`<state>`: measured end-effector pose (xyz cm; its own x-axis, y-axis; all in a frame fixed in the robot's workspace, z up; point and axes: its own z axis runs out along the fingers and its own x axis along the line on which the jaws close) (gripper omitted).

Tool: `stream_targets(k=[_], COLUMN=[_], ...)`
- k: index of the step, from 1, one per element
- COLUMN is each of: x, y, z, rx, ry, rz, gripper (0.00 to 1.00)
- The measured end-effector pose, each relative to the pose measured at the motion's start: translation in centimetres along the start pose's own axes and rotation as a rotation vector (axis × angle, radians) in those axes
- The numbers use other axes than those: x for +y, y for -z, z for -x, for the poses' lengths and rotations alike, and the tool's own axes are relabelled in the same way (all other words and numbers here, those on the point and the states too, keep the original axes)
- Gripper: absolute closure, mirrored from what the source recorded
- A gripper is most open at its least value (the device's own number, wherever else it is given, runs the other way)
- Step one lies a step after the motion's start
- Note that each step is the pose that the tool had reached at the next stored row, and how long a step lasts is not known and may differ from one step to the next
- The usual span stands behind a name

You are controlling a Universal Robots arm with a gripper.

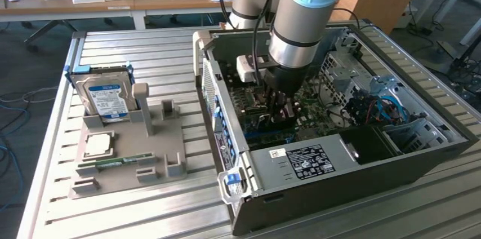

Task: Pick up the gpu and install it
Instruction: 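Insert the gpu into the slot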

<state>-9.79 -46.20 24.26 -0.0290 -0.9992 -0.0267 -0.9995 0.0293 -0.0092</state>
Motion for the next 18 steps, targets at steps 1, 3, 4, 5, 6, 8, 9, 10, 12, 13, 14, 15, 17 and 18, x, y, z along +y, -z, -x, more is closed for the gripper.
stream_targets(k=[1, 3, 4, 5, 6, 8, 9, 10, 12, 13, 14, 15, 17, 18], x=[0.0, 0.0, 0.01, 0.01, 0.01, 0.0, 0.0, 0.0, 0.0, -0.01, -0.01, -0.01, -0.01, -0.01], y=[0.0, -0.01, -0.06, -0.05, -0.04, -0.01, -0.01, 0.0, 0.1, 0.22, 0.38, 0.6, 1.04, 1.09], z=[0.0, 0.0, 0.0, 0.0, 0.0, 0.0, 0.0, 0.0, 0.0, 0.0, 0.0, 0.0, 0.1, 0.1], rx=[0.0, -0.0006, -0.002, -0.0011, -0.0009, -0.0001, -0.0002, -0.0001, 0.0004, 0.0006, 0.0009, 0.0018, 0.004, 0.0044], ry=[0.0, 0.0, 0.0, 0.0, 0.0, 0.0, 0.0, 0.0, 0.0, 0.0, 0.0, 0.0, 0.0, 0.0], rz=[0.0, 0.0002, -0.0002, -0.0005, -0.0004, -0.0001, -0.0001, -0.0001, 0.0001, 0.0001, -0.0001, 0.0, -0.0001, -0.0002], gripper=[0.74, 0.74, 0.73, 0.73, 0.66, 0.66, 0.66, 0.66, 0.66, 0.66, 0.66, 0.66, 0.66, 0.66])
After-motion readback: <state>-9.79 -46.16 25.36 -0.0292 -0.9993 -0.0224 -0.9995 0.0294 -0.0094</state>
